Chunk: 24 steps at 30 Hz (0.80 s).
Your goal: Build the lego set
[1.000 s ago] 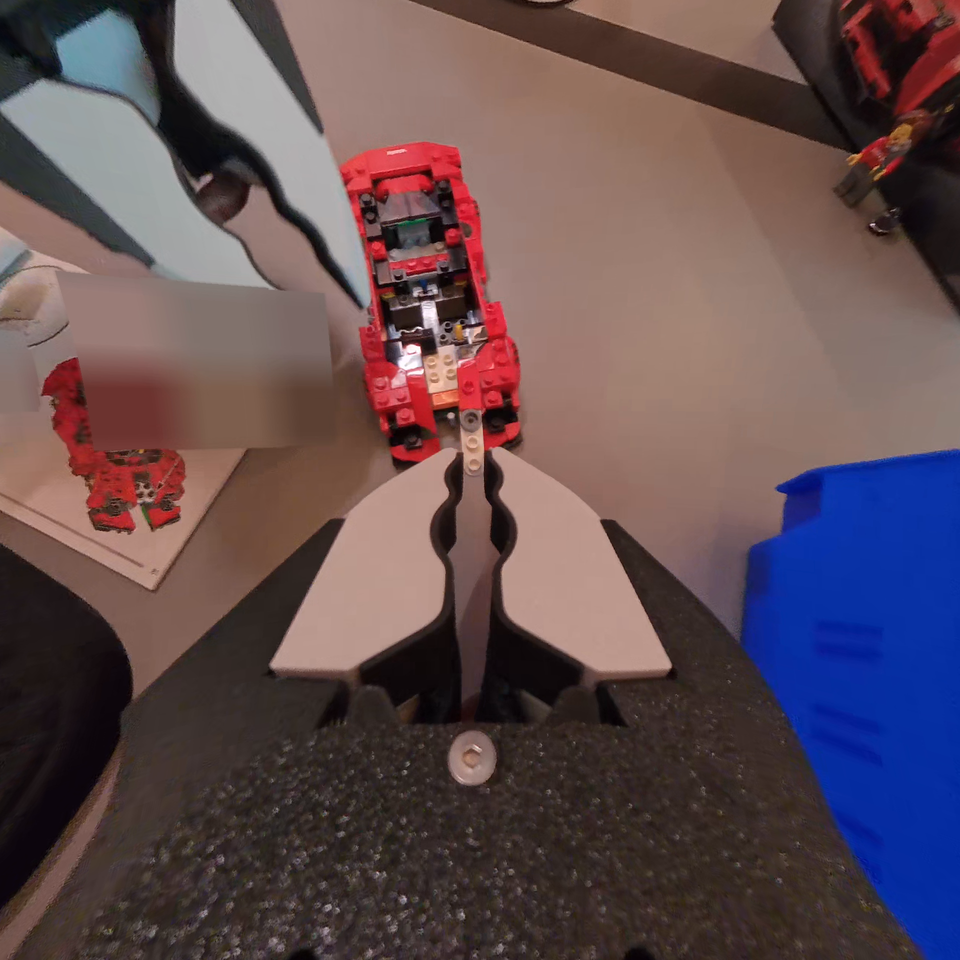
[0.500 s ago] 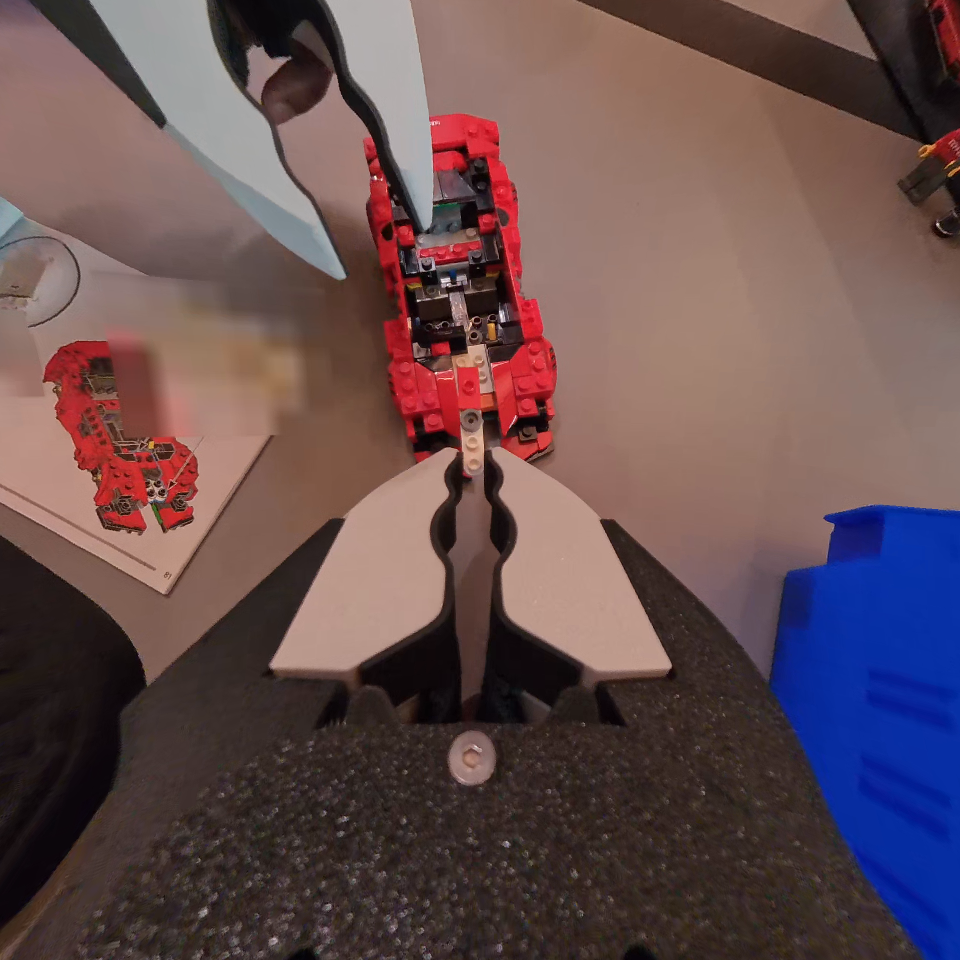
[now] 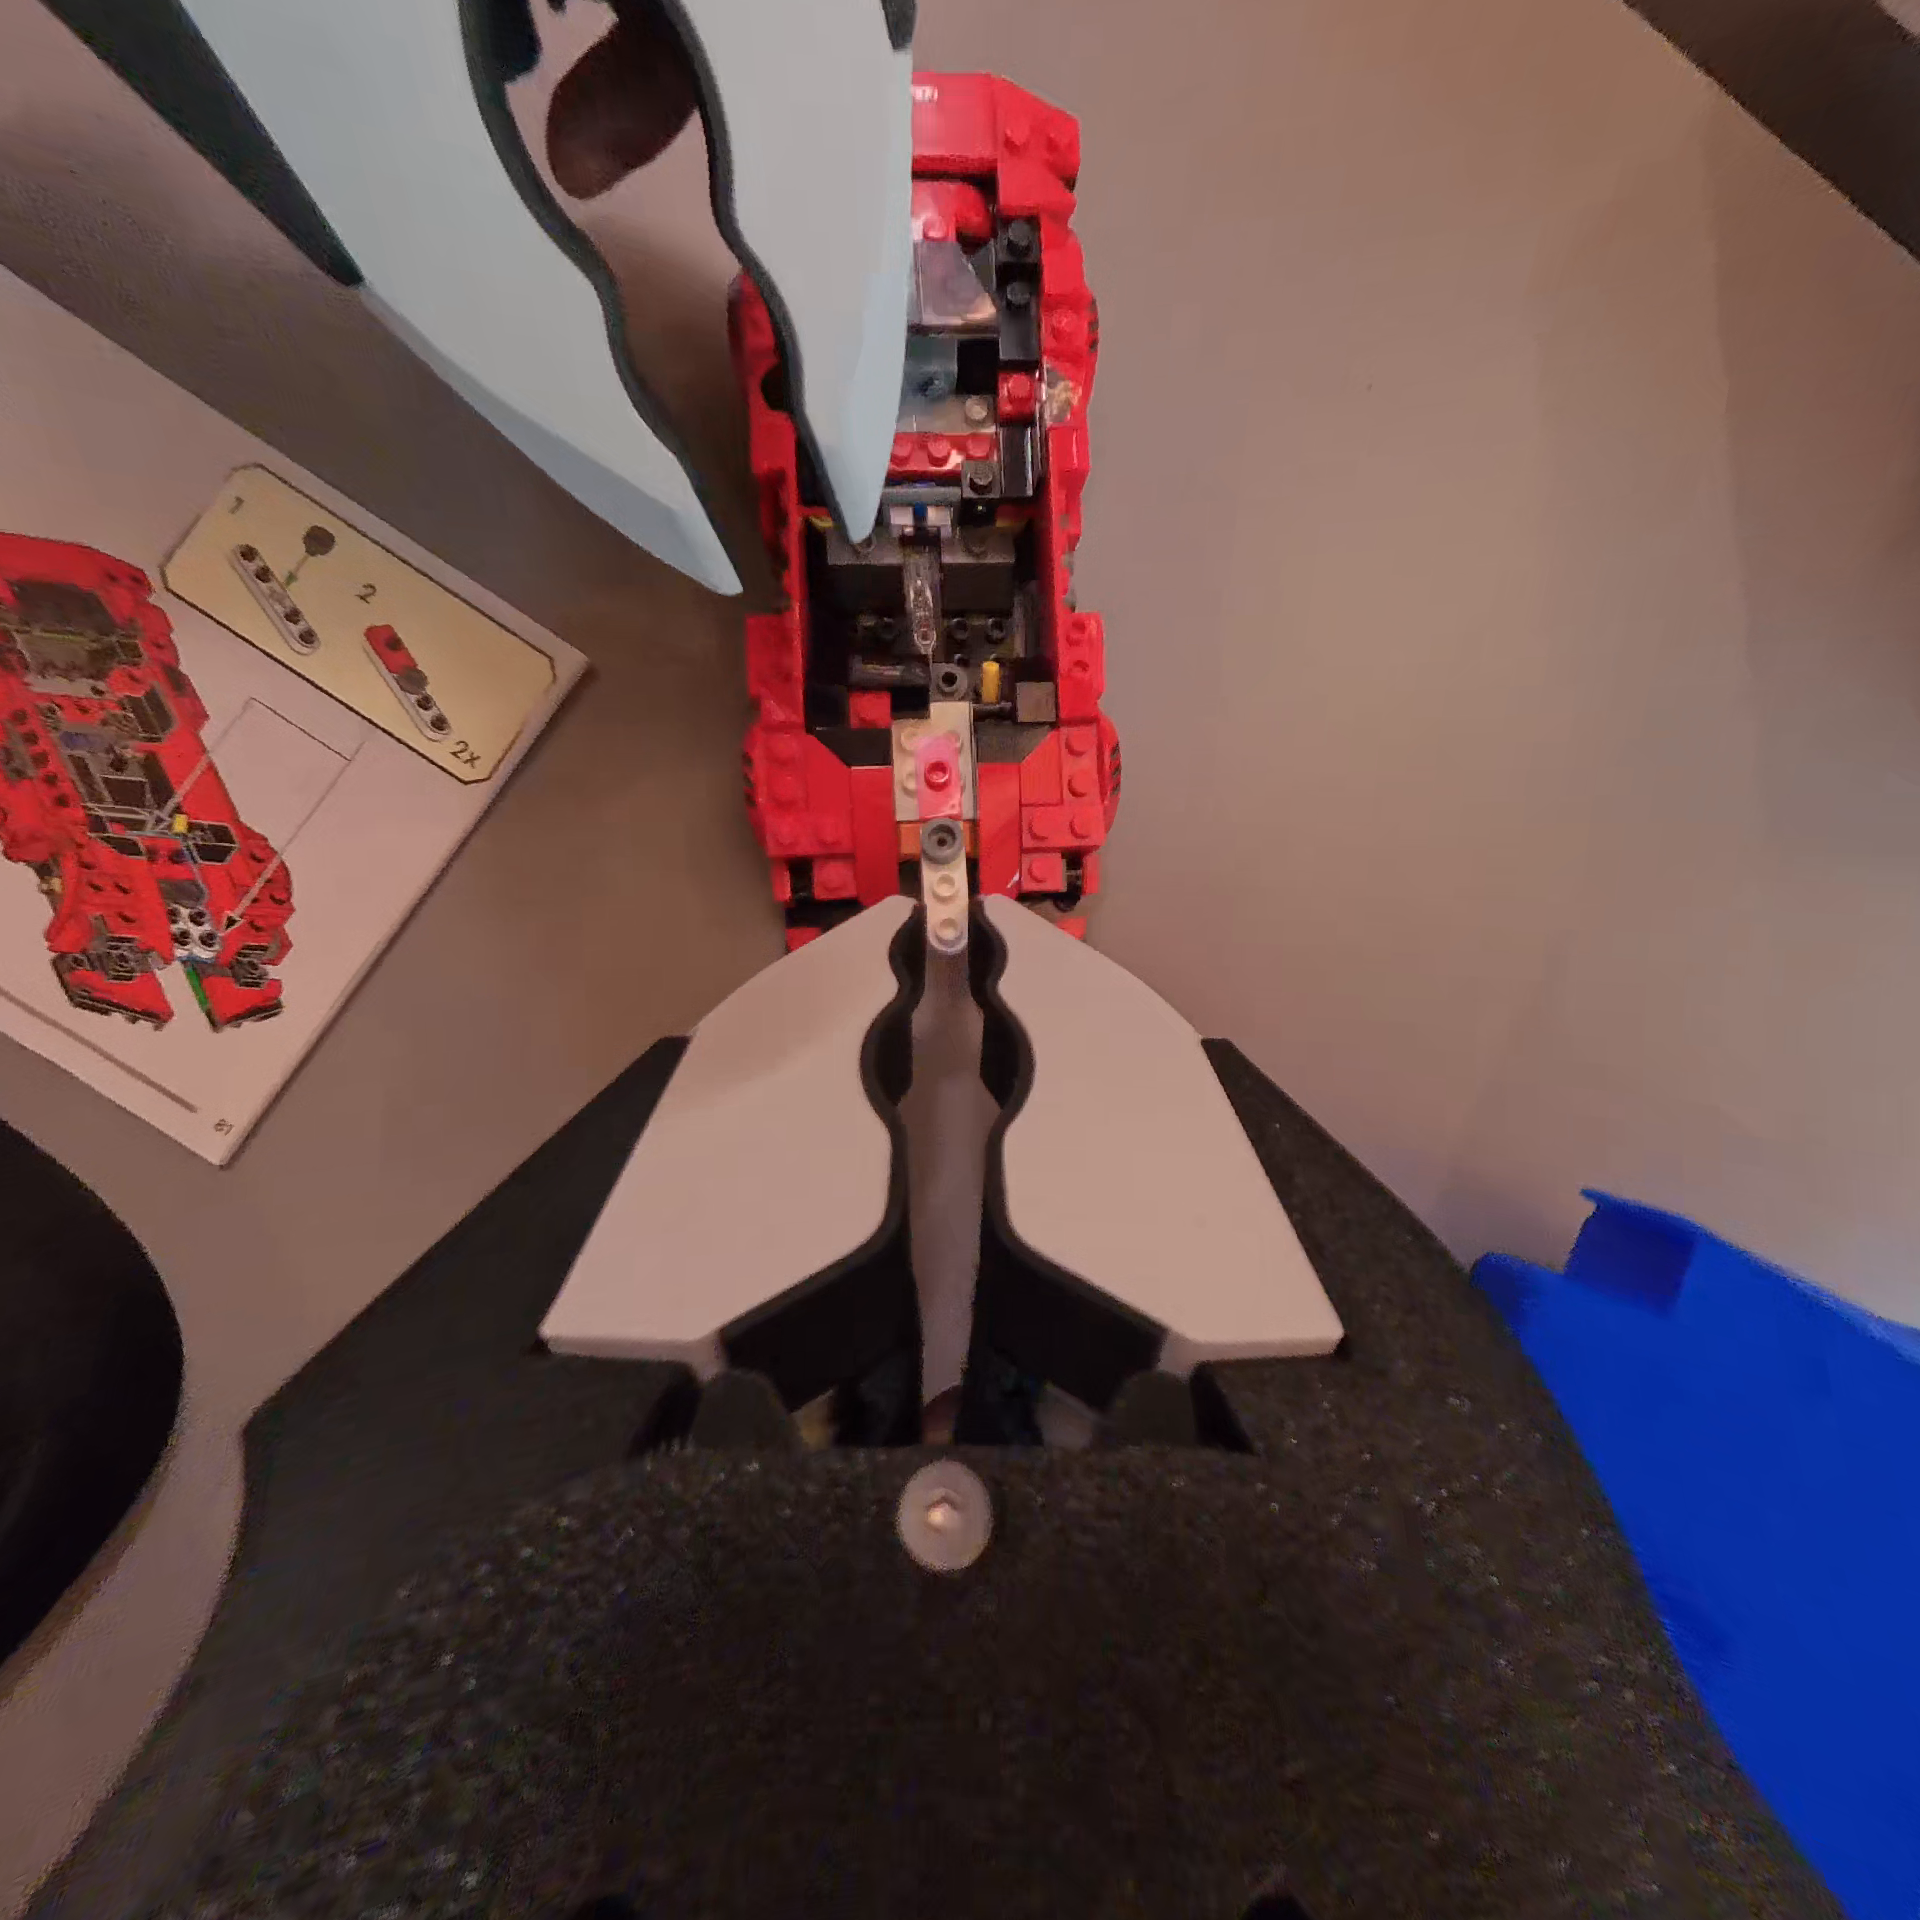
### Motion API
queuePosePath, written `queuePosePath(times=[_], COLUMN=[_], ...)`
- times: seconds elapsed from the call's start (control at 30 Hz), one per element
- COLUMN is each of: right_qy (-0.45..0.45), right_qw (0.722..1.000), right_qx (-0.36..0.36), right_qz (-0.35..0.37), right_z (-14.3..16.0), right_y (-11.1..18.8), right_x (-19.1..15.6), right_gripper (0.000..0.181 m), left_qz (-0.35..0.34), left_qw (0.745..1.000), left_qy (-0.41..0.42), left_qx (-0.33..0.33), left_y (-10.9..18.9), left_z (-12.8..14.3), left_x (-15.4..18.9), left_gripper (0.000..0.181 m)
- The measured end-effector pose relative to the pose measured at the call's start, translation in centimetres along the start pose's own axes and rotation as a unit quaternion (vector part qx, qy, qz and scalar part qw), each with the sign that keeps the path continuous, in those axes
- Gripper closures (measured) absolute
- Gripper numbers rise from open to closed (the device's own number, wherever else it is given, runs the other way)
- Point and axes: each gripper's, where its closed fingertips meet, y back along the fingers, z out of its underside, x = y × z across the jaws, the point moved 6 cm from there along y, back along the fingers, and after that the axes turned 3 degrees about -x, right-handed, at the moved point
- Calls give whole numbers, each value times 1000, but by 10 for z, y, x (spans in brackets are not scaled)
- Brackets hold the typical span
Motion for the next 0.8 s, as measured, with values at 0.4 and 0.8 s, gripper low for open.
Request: queuePosePath(times=[0.4, 0.8], right_qy=[39, 27], right_qw=[998, 998], right_qx=[-52, -46], right_qz=[-17, -32], right_z=[-11, -10], right_y=[-10, -13], right_x=[1, 3], right_gripper=[174, 174], left_qz=[-11, -2], left_qw=[1000, 1000], left_qy=[8, 21], left_qx=[16, 16], left_y=[-6, -14], left_z=[-2, 2], left_x=[-8, -10], left_gripper=[176, 176])
